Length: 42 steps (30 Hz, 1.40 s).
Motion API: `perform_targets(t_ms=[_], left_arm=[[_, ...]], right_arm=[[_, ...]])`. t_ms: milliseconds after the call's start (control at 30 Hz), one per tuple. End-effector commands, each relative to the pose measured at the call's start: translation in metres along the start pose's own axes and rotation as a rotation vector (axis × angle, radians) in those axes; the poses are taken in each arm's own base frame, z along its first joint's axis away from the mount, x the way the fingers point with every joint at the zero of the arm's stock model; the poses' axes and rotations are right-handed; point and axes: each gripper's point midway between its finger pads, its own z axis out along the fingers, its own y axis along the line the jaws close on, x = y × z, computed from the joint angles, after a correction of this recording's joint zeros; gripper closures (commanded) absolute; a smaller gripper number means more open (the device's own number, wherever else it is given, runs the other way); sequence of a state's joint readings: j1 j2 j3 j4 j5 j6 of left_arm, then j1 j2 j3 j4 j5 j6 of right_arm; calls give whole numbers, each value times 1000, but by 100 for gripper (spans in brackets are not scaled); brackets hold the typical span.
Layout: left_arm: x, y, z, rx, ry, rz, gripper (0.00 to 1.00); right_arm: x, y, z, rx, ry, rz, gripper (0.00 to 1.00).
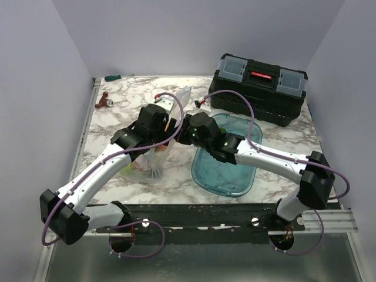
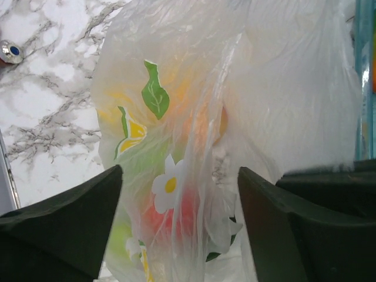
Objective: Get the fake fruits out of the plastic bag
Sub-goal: Adjust the plastic bag at the center of the board.
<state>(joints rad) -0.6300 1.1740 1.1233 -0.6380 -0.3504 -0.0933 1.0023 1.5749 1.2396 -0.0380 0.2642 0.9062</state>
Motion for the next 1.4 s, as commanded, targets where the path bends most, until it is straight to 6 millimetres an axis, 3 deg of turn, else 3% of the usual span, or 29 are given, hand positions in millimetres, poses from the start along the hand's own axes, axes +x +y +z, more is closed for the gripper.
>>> perform_targets(t_ms=[0,100,133,167,200,433,567,933,1100,1367], left_arm=[[-8,16,6,-58,-8,-23,34],[-13,28,1,-75,-19,-69,58],[-15,32,-2,-79,-37,-84,72],[-17,39,-5,-103,-59,-97,97],[-20,44,-10,-122,-84,-108,100],[-31,86,-44,-278,-240,-217,100],[-33,106,-61,-335,-289,-280,100],[-30,115,-68,-339,-315,-317,100],[-25,134,-79,-439,-337,-333,100],[-20,159,-92,-549,-355,-389,100]], right_arm=[[-5,12,-5,-43,-15,-8,99],[-5,8,-5,-32,-19,-16,99],[-5,6,-4,-24,-26,-19,99],[-5,3,-3,-12,-31,-22,99],[-7,2,-2,-8,-45,-20,99],[0,-38,-5,120,-65,-59,99],[9,-74,-14,209,-89,-68,99],[7,-117,-34,314,-141,-158,99],[-5,-159,-36,396,-126,-107,99],[-9,-159,-44,350,-134,-75,99]])
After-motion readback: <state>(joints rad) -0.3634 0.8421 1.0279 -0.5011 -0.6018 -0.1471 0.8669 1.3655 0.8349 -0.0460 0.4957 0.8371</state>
